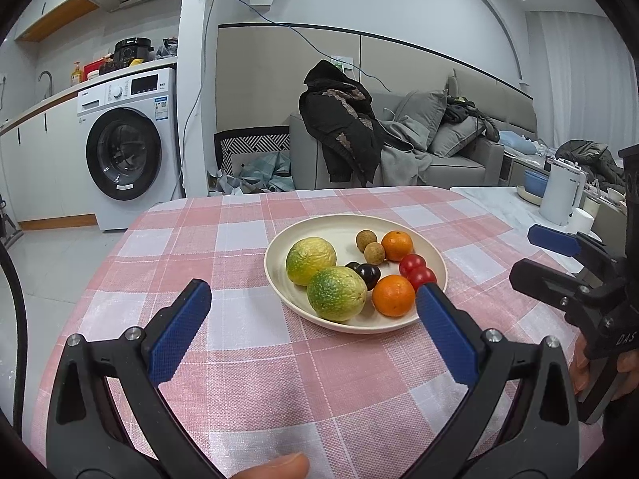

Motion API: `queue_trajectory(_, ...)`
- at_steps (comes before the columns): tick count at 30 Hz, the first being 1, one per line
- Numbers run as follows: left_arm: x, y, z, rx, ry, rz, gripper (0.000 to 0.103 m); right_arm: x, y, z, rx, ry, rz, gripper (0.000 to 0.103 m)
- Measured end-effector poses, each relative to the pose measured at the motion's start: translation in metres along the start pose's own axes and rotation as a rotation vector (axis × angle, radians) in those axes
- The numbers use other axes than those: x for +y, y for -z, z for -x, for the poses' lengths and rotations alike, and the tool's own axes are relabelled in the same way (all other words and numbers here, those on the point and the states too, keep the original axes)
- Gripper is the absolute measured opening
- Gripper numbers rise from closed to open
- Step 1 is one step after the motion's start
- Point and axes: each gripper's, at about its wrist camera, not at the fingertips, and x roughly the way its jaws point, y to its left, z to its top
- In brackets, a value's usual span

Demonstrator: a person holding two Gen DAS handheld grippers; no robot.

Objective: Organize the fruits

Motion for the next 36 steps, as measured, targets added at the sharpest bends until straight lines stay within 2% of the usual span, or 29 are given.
queue_trajectory(36,-0.0007,-0.0002,-0.0011,-0.001,0.003,0.001,0.103,-0.0003,-0.0009,-0.0029,0.002,-0.006,0.007,0.103)
